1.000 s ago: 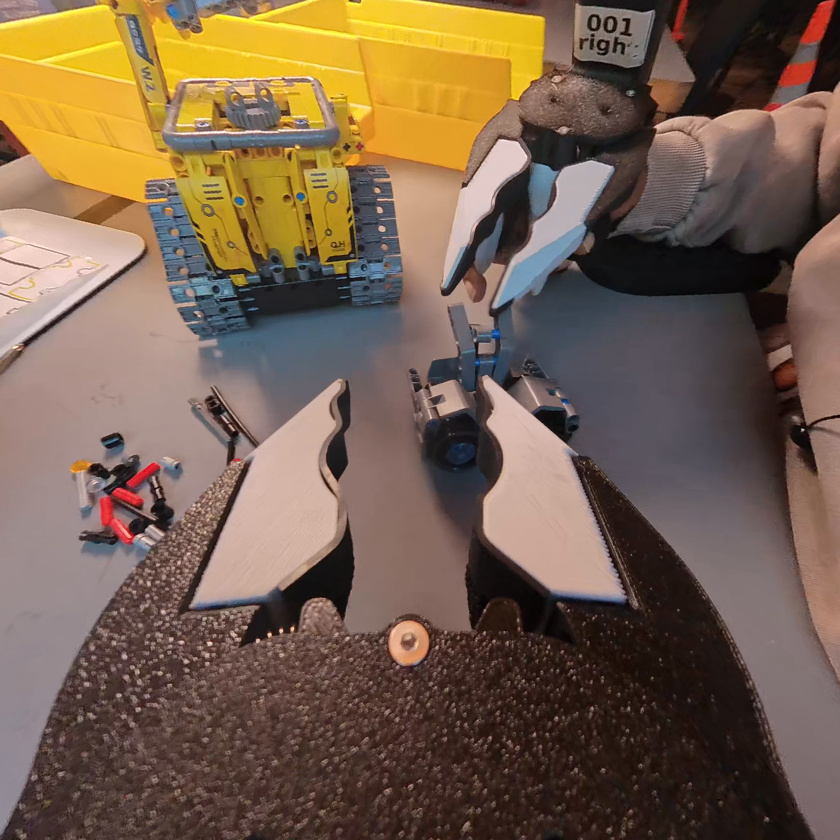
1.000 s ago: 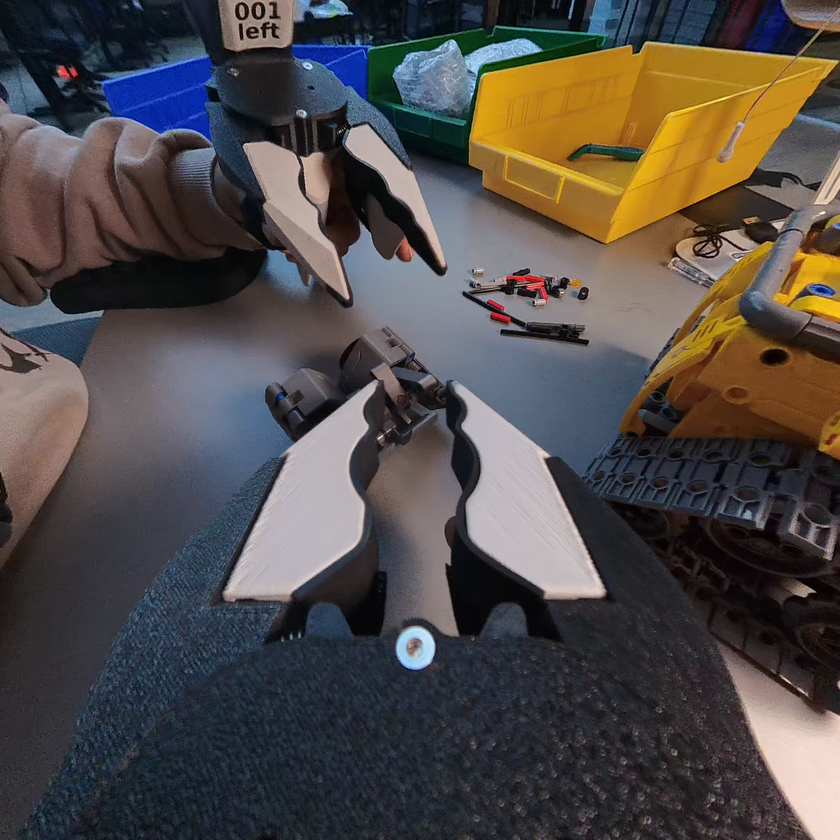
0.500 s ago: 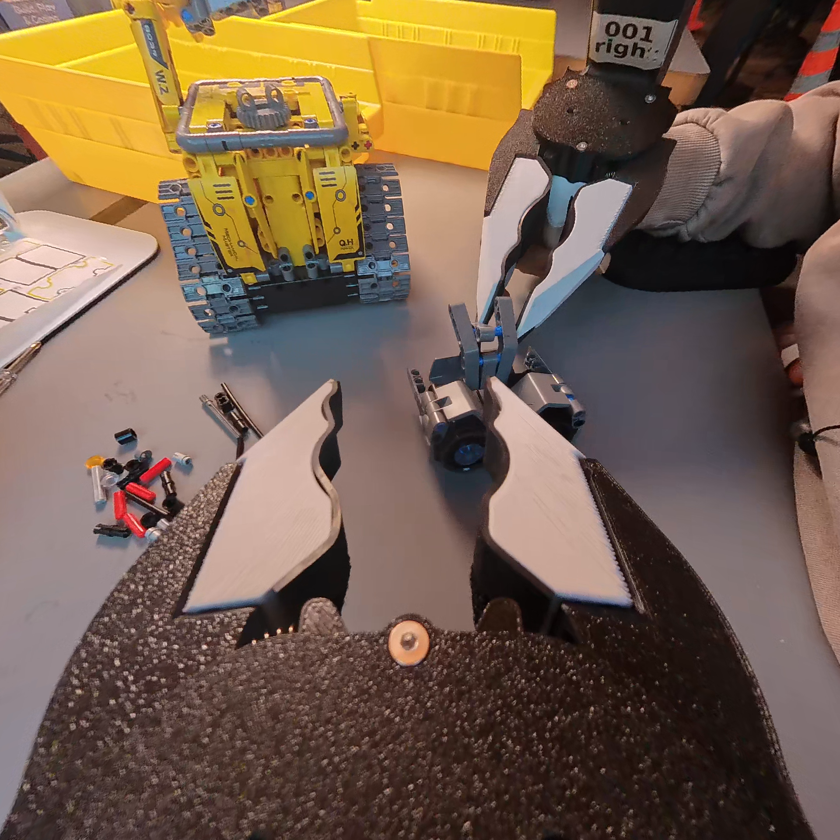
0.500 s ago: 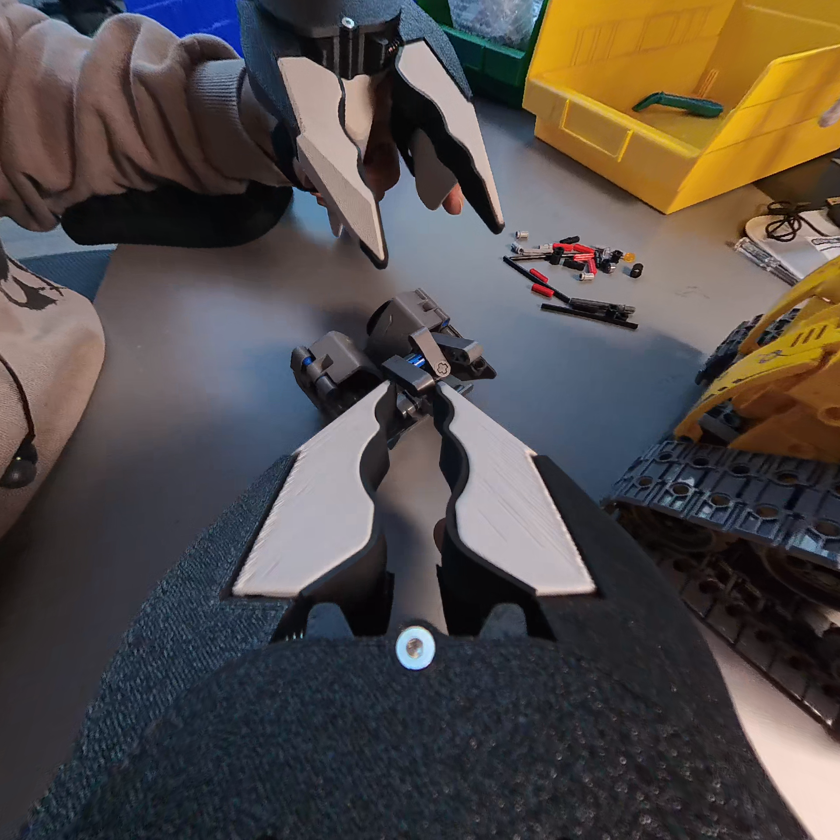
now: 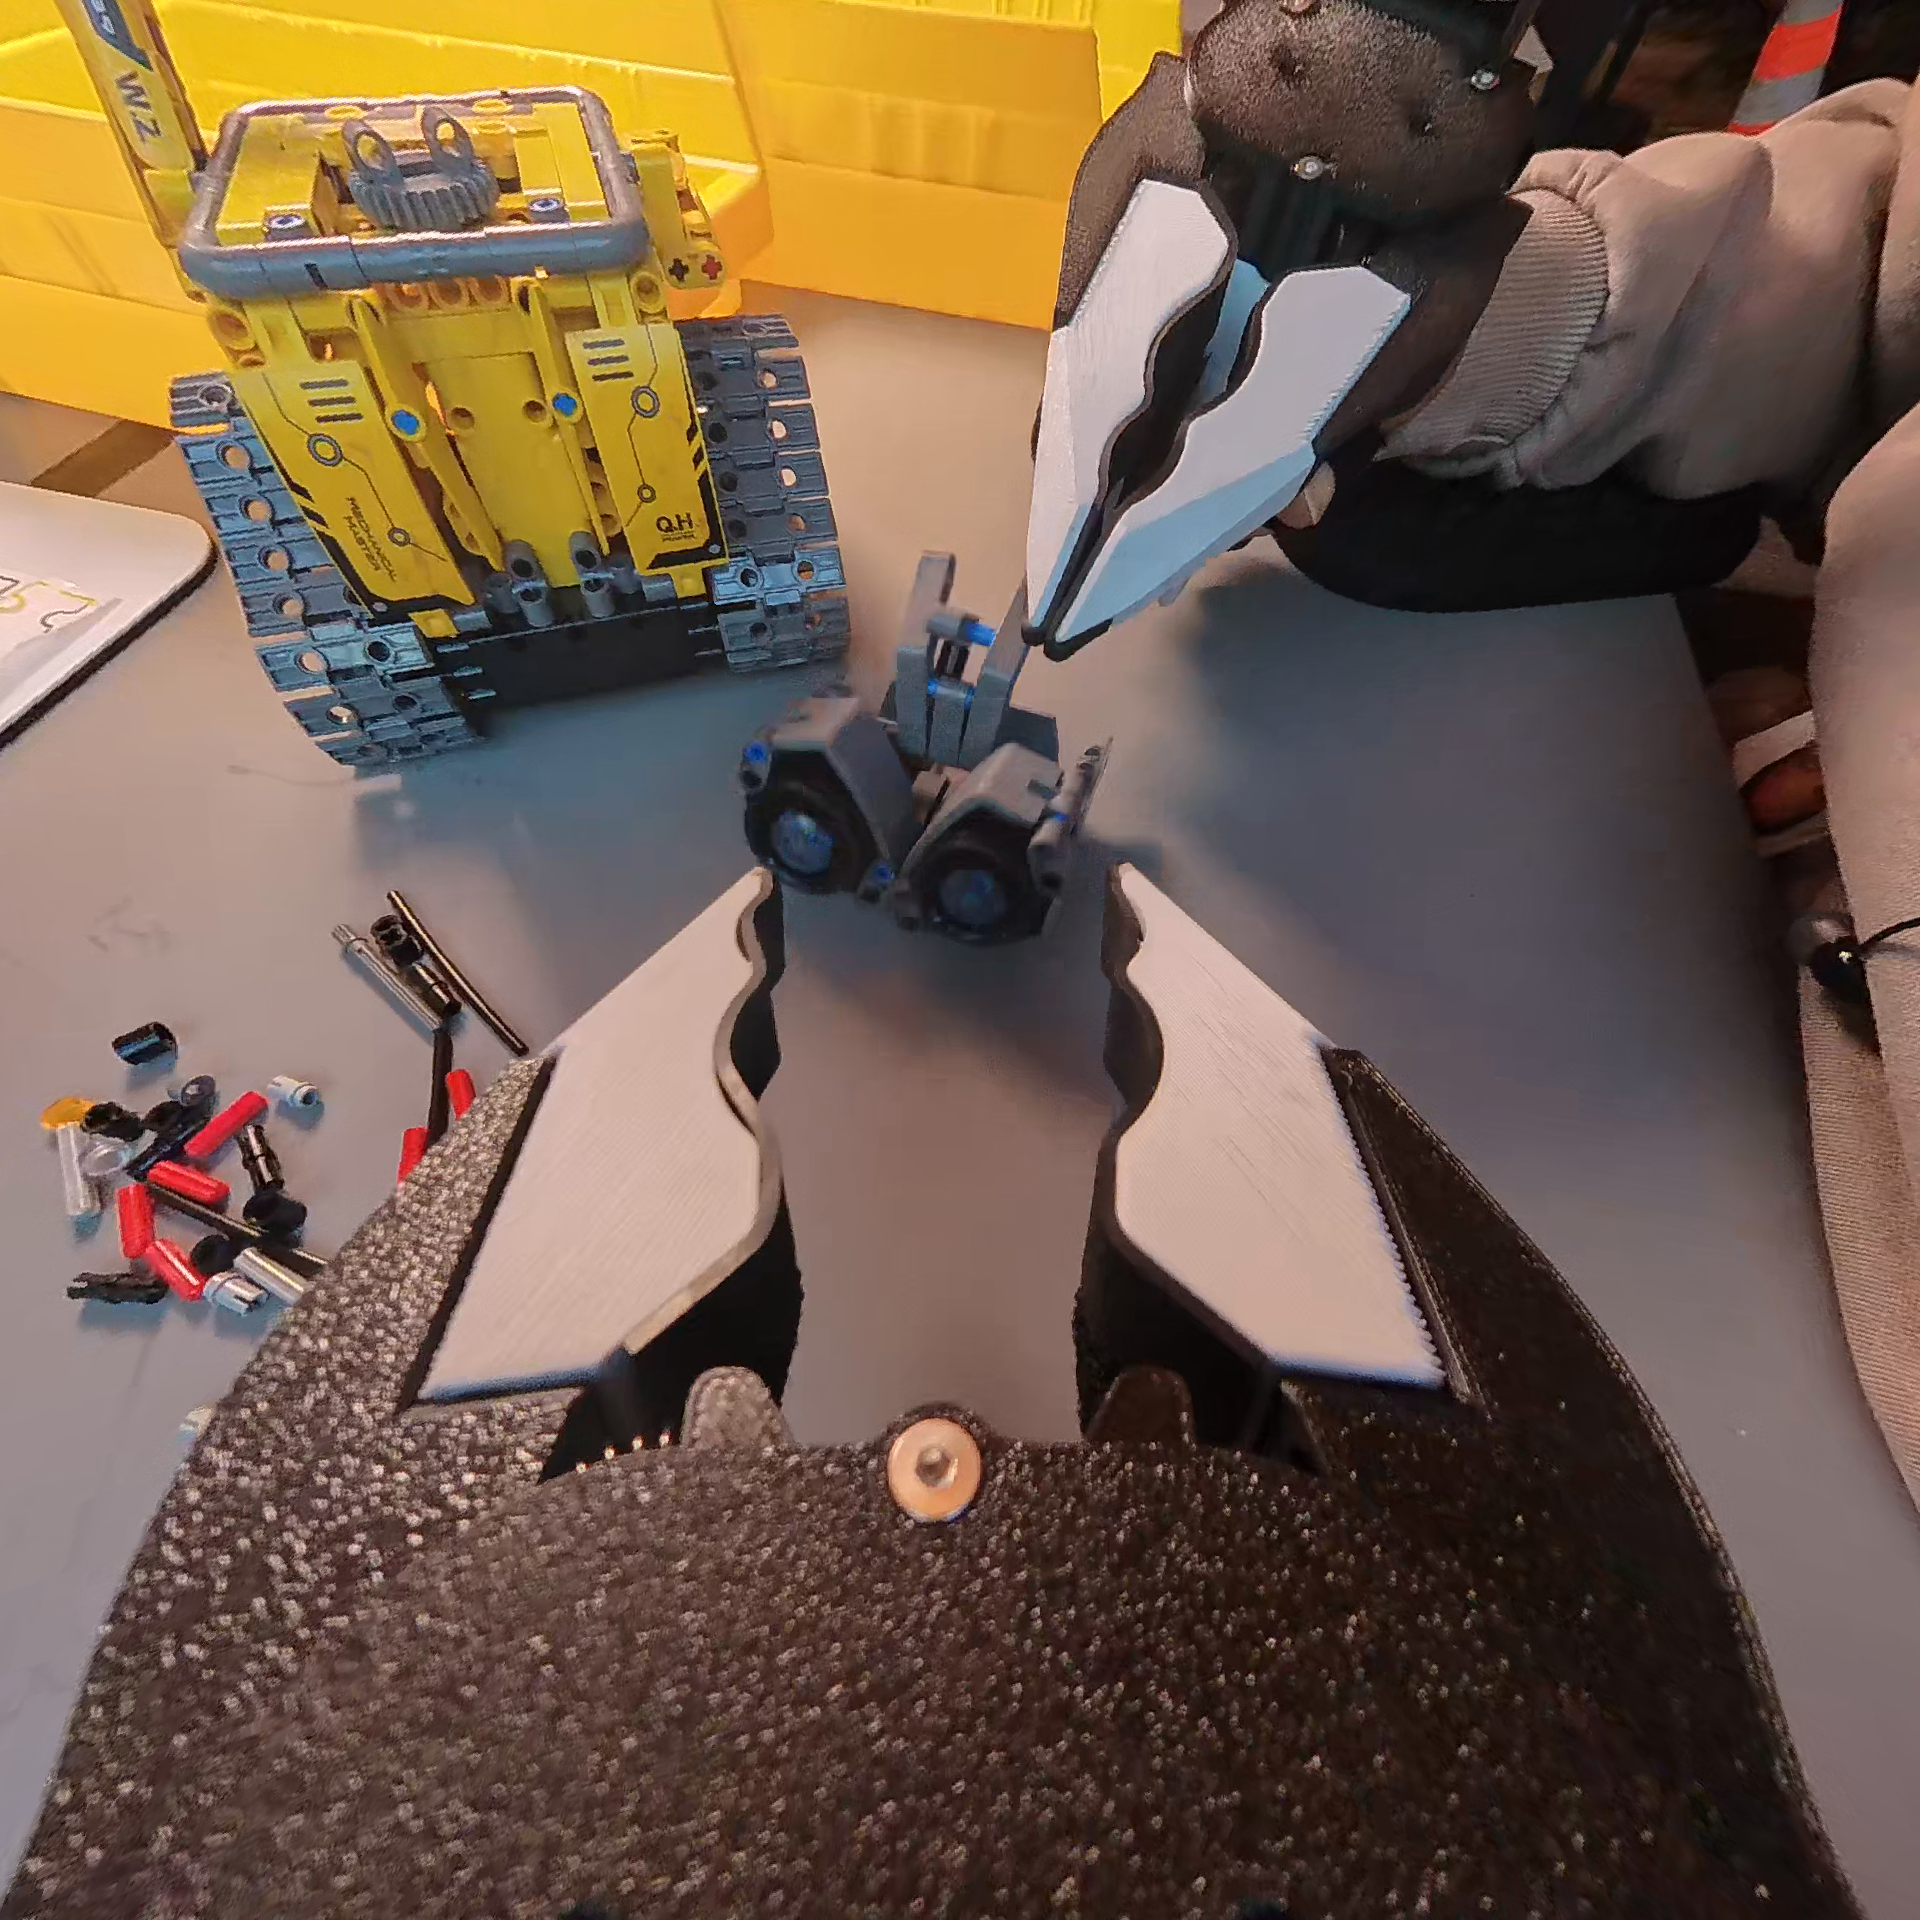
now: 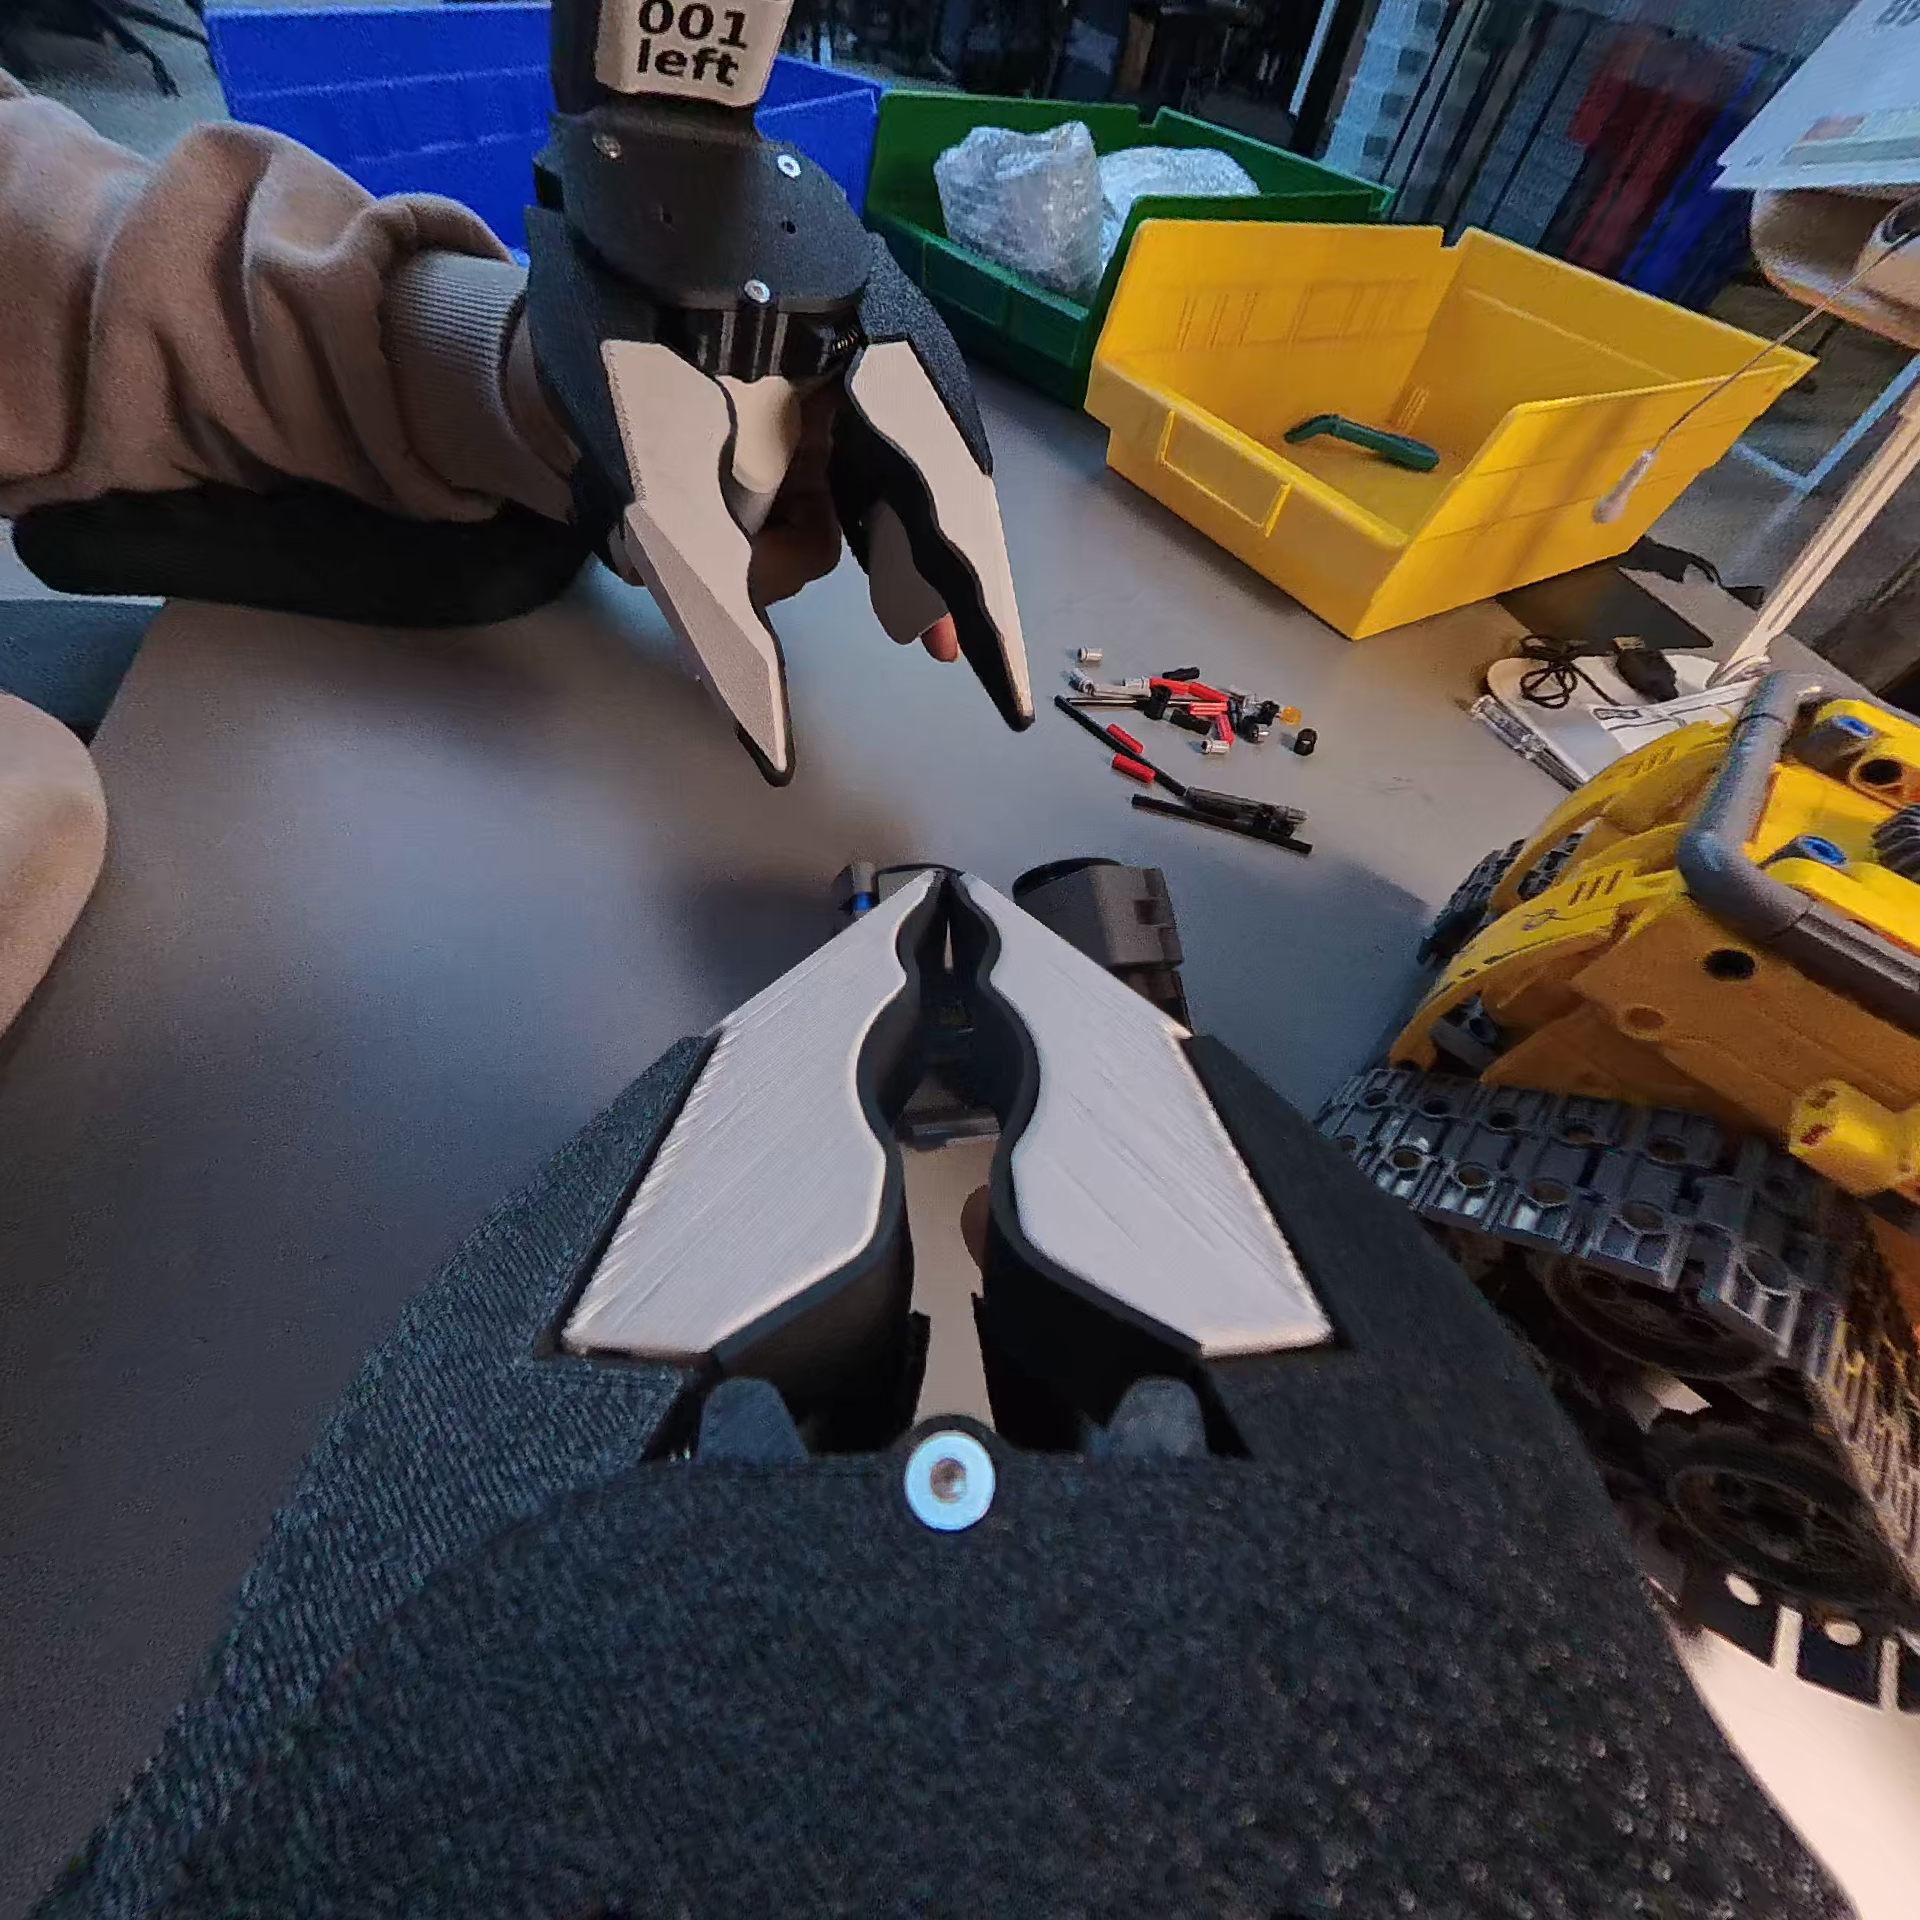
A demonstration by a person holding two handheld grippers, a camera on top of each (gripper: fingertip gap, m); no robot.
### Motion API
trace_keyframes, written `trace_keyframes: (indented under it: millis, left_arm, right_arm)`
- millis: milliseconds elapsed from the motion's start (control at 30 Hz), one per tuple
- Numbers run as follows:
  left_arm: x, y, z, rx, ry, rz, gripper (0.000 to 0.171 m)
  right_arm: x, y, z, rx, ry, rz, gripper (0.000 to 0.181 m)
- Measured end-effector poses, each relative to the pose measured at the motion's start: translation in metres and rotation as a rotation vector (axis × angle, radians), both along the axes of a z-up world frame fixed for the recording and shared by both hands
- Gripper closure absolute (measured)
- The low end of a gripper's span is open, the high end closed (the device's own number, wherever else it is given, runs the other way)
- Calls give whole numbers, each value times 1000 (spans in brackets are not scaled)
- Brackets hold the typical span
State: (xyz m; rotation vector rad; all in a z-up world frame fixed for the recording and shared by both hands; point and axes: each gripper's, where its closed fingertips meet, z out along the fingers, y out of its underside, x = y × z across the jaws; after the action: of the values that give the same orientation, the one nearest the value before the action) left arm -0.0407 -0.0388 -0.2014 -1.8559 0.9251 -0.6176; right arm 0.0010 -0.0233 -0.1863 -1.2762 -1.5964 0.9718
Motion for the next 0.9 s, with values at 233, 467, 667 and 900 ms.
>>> trace_keyframes:
  millis: [233, 467, 667, 900]
  left_arm:
    - [-1, 2, -9, -3, 54, 15, 114]
    - [0, 2, -17, -13, 91, 14, 117]
    - [-1, 3, -20, -23, 102, 26, 120]
    - [2, 3, -13, -41, 41, 25, 121]
  right_arm:
    - [2, 12, 8, 47, 32, -50, 181]
    - [17, 24, -7, -17, -72, -51, 144]
    - [15, 24, -18, 101, -128, -61, 157]
    - [12, 12, -17, 101, -112, -12, 158]
